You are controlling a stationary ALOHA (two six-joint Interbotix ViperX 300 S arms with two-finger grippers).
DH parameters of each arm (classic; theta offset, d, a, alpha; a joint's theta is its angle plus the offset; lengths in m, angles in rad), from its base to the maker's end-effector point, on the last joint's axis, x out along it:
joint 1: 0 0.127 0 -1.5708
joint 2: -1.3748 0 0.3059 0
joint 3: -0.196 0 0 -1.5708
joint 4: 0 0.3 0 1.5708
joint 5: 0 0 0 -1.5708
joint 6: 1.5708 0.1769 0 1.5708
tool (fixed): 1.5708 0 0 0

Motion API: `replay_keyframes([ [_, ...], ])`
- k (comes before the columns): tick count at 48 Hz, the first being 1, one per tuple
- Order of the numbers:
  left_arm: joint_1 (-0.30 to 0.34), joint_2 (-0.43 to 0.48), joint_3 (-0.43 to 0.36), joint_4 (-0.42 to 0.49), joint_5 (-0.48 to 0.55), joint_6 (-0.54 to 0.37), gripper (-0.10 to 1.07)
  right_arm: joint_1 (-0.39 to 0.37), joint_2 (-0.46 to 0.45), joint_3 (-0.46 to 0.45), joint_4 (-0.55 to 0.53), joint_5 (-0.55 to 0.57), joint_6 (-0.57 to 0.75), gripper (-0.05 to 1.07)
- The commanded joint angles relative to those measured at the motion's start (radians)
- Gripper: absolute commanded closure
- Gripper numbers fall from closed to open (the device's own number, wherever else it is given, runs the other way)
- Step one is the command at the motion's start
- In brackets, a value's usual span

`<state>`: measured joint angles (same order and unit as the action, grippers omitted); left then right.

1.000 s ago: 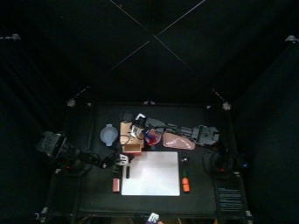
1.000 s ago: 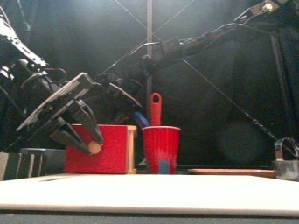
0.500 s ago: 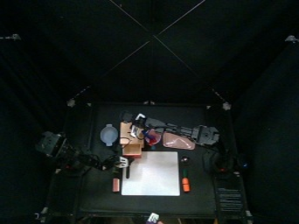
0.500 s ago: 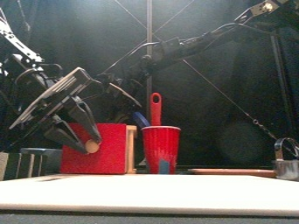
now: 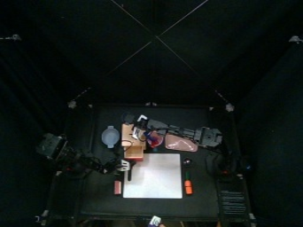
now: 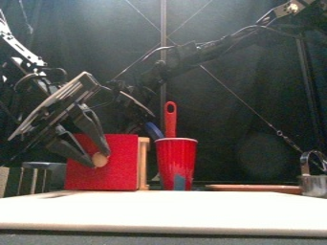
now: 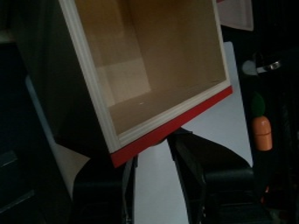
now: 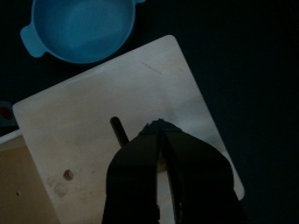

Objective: Open drawer

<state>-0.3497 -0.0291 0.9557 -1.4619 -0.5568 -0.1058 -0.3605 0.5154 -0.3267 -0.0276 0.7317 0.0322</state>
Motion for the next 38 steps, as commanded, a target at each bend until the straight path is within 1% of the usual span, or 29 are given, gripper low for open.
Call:
replay_keyframes([
  [1, -0.014, -0.003, -0.02, 0.009, -0.002, 0.002, 0.2, -0.011, -0.025, -0.014, -0.002, -0.002, -0.002, 0.99],
  [7, -0.014, -0.003, -0.021, 0.012, -0.002, 0.006, 0.14, -0.011, -0.026, -0.012, -0.002, -0.002, -0.002, 0.99],
  [13, -0.012, -0.011, -0.02, 0.021, -0.002, 0.006, 0.14, -0.008, -0.026, -0.015, -0.002, -0.003, -0.002, 0.99],
  [19, -0.014, -0.043, -0.011, 0.046, -0.002, 0.011, 0.14, -0.003, -0.046, -0.015, -0.005, -0.012, -0.002, 0.99],
  [26, -0.025, -0.114, 0.002, 0.123, -0.015, 0.008, 0.14, 0.009, -0.086, -0.012, -0.023, -0.037, -0.002, 0.99],
  [33, -0.038, -0.161, 0.021, 0.227, -0.048, 0.011, 0.14, 0.029, -0.126, -0.014, -0.057, -0.058, -0.002, 0.99],
  [38, -0.038, -0.195, 0.043, 0.279, -0.052, 0.006, 0.14, 0.037, -0.143, -0.012, -0.069, -0.074, 0.0, 0.99],
])
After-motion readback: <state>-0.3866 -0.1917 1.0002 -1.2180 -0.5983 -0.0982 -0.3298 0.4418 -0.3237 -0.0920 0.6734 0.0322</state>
